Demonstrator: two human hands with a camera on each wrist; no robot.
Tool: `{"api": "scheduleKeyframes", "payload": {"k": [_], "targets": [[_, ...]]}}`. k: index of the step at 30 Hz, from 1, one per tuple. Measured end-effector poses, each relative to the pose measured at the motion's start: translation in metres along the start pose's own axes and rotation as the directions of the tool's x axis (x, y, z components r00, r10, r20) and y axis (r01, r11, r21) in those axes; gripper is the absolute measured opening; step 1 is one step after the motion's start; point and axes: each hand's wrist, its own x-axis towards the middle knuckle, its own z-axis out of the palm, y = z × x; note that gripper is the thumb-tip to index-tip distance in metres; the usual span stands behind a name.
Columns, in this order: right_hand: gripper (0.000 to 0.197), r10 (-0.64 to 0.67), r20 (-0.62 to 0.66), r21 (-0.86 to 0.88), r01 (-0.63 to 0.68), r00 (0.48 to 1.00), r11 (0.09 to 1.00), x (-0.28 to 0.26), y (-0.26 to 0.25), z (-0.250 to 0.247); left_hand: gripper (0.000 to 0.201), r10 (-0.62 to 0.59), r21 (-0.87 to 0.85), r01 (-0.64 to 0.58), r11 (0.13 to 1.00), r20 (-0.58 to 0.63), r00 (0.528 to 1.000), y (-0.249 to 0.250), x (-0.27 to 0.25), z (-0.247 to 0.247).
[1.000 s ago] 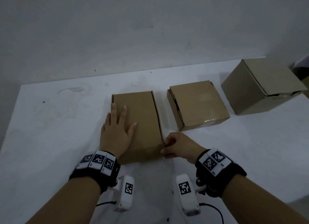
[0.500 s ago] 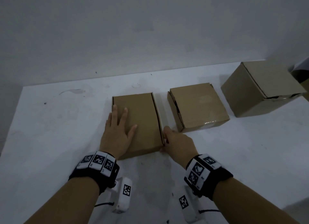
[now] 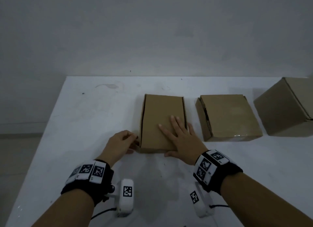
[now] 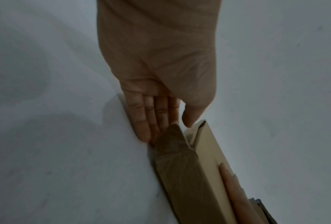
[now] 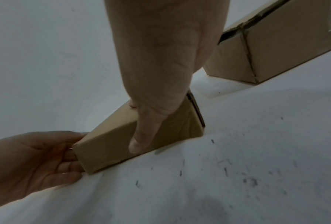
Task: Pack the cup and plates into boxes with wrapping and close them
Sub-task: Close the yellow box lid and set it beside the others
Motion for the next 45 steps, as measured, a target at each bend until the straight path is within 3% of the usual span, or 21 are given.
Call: {"api": "scheduleKeyframes", "payload": {"k": [5, 9, 15, 19, 28, 31, 34, 36, 39, 41, 42, 45], "targets": [[0.096, 0.017, -0.019, 0.034, -0.017, 1.0, 0.999, 0.001, -0.004, 0.005, 0.011, -0.128, -0.081, 0.138, 0.987, 0.12, 0.984, 0.003, -0.006, -0.011], [0.096, 0.024, -0.018, 0.041, -0.023, 1.0, 0.999, 0.0, -0.005, 0.005, 0.011, -0.103, 0.265, 0.06, 0.962, 0.151, 0.983, 0.002, -0.006, -0.011], [0.096, 0.024, -0.011, 0.057, -0.023, 1.0, 0.998, 0.001, -0.006, 0.004, 0.019, -0.19, 0.384, 0.1, 0.918, 0.206, 0.96, 0.001, -0.005, -0.006], [0.097, 0.029, -0.004, 0.035, -0.029, 1.0, 0.999, 0.001, -0.005, 0.004, 0.032, -0.239, 0.38, 0.147, 0.913, 0.208, 0.949, 0.003, -0.002, -0.002], [0.097, 0.024, -0.013, 0.052, -0.023, 1.0, 0.998, 0.0, -0.004, 0.005, 0.032, -0.21, 0.333, 0.133, 0.934, 0.207, 0.956, 0.002, 0.001, 0.0], [0.097, 0.024, -0.005, 0.034, -0.023, 1.0, 0.999, 0.0, -0.004, 0.005, 0.031, -0.146, 0.298, 0.094, 0.95, 0.157, 0.977, -0.003, -0.002, -0.002], [0.096, 0.021, -0.003, 0.036, -0.021, 1.0, 0.999, 0.0, -0.004, 0.005, 0.034, -0.008, 0.417, -0.023, 0.909, 0.072, 0.997, -0.005, -0.004, -0.009], [0.097, 0.022, -0.005, 0.043, -0.021, 1.0, 0.999, 0.0, -0.004, 0.005, 0.04, 0.095, 0.429, -0.148, 0.891, 0.144, 0.985, 0.0, -0.004, -0.011], [0.097, 0.021, -0.01, 0.051, -0.02, 1.0, 0.998, -0.001, -0.005, 0.004, 0.089, 0.168, 0.234, -0.274, 0.933, 0.391, 0.905, 0.011, -0.005, -0.011], [0.097, 0.021, -0.007, 0.047, -0.021, 1.0, 0.999, -0.001, -0.005, 0.004, 0.123, 0.21, 0.299, -0.37, 0.88, 0.454, 0.866, 0.013, -0.001, -0.009], [0.097, 0.022, -0.005, 0.051, -0.021, 1.0, 0.998, -0.001, -0.005, 0.004, 0.13, 0.225, 0.37, -0.411, 0.833, 0.452, 0.863, 0.012, 0.0, -0.008], [0.099, 0.021, -0.003, 0.054, -0.02, 1.0, 0.998, -0.001, -0.005, 0.004, 0.12, 0.272, 0.538, -0.454, 0.71, 0.386, 0.882, 0.009, 0.004, -0.006]]}}
